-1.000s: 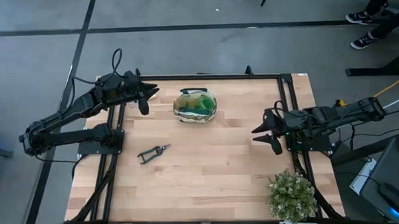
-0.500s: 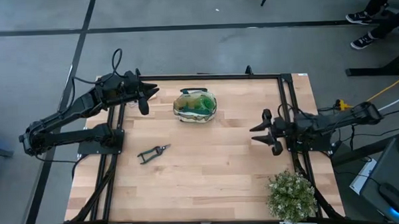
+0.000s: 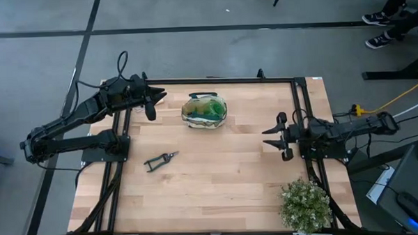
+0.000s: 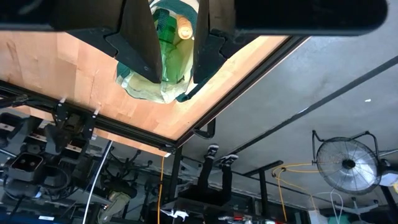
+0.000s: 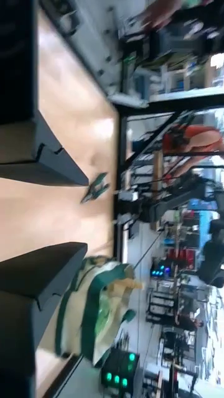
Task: Pick & Place Garden tools in Gardening bag
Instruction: Put the brown hand rake into the gardening bag
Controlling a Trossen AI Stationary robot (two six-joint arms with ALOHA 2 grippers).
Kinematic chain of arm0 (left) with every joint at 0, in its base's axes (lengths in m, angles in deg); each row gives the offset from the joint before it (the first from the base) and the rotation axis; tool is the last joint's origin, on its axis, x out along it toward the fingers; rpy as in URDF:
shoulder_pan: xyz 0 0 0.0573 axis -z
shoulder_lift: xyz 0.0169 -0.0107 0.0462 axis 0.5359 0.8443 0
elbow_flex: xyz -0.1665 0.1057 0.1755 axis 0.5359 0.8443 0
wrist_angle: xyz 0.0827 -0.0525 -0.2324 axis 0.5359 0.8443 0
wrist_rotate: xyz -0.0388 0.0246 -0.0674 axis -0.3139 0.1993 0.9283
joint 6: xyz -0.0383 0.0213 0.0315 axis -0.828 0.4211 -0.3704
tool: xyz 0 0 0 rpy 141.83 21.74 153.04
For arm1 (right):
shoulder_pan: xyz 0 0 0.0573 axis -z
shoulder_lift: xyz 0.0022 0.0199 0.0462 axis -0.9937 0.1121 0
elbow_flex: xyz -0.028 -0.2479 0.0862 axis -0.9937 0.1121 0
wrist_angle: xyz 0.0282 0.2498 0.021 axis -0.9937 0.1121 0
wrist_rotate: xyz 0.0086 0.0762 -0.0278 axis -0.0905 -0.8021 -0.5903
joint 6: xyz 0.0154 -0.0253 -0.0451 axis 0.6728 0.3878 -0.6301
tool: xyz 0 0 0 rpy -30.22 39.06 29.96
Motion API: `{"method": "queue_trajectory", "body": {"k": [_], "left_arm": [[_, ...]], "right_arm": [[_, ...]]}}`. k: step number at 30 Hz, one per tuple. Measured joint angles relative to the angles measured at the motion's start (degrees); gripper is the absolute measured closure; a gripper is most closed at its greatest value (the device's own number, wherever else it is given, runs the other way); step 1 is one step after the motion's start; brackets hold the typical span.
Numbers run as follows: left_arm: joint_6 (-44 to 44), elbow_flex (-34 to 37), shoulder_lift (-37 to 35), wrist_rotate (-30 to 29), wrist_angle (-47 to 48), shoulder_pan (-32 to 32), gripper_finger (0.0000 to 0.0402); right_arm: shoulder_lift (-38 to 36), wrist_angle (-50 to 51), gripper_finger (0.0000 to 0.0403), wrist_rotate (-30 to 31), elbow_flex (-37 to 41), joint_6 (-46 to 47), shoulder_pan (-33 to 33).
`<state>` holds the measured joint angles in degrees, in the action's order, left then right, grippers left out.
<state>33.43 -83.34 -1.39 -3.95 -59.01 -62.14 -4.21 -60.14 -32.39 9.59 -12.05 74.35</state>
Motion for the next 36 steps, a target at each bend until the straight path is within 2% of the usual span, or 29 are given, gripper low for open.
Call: {"method": "queue_trajectory", "body": {"k": [7, 12, 36], "left_arm": [[0.00, 0.00, 0.00, 0.00, -0.02, 0.00, 0.0315], [0.02, 0.00, 0.00, 0.00, 0.01, 0.00, 0.0315], [0.00, 0.00, 0.00, 0.00, 0.01, 0.00, 0.0315]], "right_arm": [[-0.09, 7.64, 0.0243, -4.84, -0.02, -0.33, 3.30], [-0.06, 14.26, 0.0243, -3.32, -0.02, 0.32, 5.06], [0.15, 14.31, 0.0243, -3.46, -0.04, -0.64, 5.92]]}}
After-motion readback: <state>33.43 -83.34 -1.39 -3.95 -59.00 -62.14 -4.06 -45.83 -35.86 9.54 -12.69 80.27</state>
